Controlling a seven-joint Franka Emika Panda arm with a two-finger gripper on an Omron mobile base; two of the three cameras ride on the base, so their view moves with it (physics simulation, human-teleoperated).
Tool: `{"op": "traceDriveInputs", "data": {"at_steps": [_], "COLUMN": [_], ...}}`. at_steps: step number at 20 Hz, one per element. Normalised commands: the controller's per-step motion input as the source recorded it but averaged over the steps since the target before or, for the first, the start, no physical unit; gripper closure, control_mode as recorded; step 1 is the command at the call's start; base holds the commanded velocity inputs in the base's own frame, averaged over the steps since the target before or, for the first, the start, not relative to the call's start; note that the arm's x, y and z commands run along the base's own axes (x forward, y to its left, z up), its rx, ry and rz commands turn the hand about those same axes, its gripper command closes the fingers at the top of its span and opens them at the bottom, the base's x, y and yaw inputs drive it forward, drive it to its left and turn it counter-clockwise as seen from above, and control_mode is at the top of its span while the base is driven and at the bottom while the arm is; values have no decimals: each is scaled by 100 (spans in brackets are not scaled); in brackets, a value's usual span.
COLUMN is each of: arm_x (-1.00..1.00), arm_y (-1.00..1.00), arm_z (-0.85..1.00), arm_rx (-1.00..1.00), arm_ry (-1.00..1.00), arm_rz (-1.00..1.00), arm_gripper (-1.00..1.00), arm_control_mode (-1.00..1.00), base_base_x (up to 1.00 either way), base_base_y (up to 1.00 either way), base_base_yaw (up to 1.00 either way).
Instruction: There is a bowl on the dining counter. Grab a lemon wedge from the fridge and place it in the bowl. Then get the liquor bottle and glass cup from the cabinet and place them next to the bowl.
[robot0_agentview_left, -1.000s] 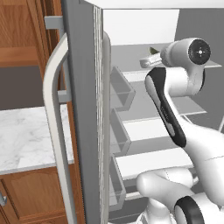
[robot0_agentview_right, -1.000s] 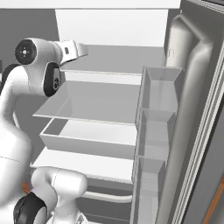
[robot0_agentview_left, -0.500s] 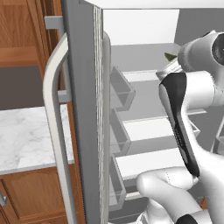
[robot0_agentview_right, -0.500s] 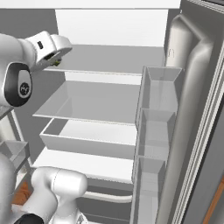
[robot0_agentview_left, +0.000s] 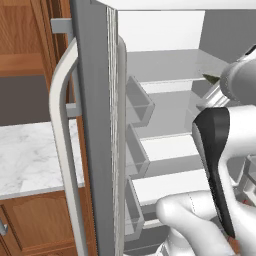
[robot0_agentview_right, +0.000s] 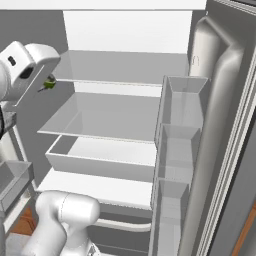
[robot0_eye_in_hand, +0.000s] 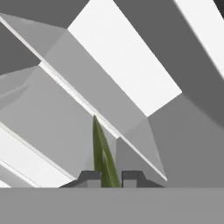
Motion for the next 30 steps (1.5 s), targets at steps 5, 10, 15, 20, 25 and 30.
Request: {"op": "traceDriveInputs", "data": {"at_steps": [5,10,15,20,25,30], "arm_x": [-23,0,0,0,0,0], "arm_y": [-4,7,1,0,0,0], "arm_z": [-39,-3,0,0,0,0], "arm_rx": [-8,-9,-2,0,0,0], "arm_ry": [0,2,0,0,0,0], "arm_rz": [0,0,0,0,0,0], "arm_gripper": [100,100,100,100,100,100], "arm_control_mode": [-100,-100,100,100,100,100], "base_base_x": [0,0,-34,-95,-91,-59], "base_base_y": [0,0,0,-6,-1,-4], "base_base_yaw": [0,0,0,0,-2,-3]}}
